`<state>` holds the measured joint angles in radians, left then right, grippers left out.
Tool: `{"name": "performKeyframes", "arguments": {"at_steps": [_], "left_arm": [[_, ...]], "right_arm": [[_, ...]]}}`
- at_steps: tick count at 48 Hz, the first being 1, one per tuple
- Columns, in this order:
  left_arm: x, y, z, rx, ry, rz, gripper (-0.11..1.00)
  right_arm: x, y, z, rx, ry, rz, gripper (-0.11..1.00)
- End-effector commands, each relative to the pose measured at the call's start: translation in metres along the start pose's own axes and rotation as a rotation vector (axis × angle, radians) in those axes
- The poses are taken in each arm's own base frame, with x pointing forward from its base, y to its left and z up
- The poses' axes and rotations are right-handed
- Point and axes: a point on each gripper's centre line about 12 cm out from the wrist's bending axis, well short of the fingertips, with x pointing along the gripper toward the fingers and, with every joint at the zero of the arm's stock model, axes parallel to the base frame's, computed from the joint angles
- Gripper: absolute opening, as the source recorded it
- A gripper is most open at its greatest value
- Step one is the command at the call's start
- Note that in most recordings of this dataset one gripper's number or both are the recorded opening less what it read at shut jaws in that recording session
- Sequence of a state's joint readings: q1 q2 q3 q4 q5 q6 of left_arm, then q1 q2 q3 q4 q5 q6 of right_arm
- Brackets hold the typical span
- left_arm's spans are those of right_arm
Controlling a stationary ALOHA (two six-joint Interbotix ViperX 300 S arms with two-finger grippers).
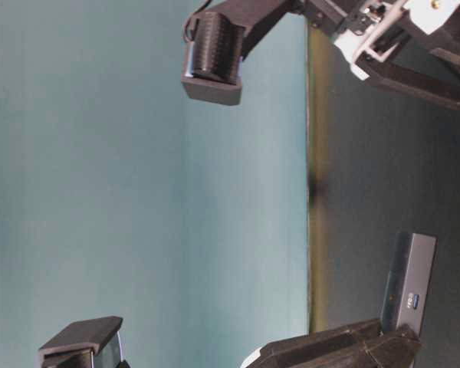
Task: Insert the LAN cable into the hub.
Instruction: 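Lower the right gripper and grasp the blue LAN cable behind its plug, then lift the hub and cable plug, aligning the plug with the hub port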
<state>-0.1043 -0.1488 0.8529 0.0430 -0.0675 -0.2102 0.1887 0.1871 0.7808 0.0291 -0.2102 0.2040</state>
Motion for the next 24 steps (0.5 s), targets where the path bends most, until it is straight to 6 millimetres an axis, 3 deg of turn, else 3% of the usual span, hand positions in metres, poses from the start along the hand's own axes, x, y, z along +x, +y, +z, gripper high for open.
{"name": "performKeyframes", "arguments": {"at_steps": [1,9,18,24], "left_arm": [[-0.0031,-0.0027,0.0126,0.001,-0.039,-0.008,0.29],[-0.0031,-0.0028,0.0133,0.001,-0.041,-0.008,0.29],[-0.003,-0.0031,0.015,0.001,-0.044,-0.009,0.29],[-0.0038,-0.0065,0.022,0.009,-0.059,-0.016,0.29]], "right_arm": [[0.004,-0.0013,0.0046,-0.005,-0.033,0.002,0.73],[0.0062,-0.0004,0.001,-0.008,-0.029,0.005,0.59],[0.0049,-0.0005,-0.0004,0.009,-0.035,0.005,0.13],[0.0019,-0.0026,0.0018,0.049,-0.087,0.005,0.12]]}}
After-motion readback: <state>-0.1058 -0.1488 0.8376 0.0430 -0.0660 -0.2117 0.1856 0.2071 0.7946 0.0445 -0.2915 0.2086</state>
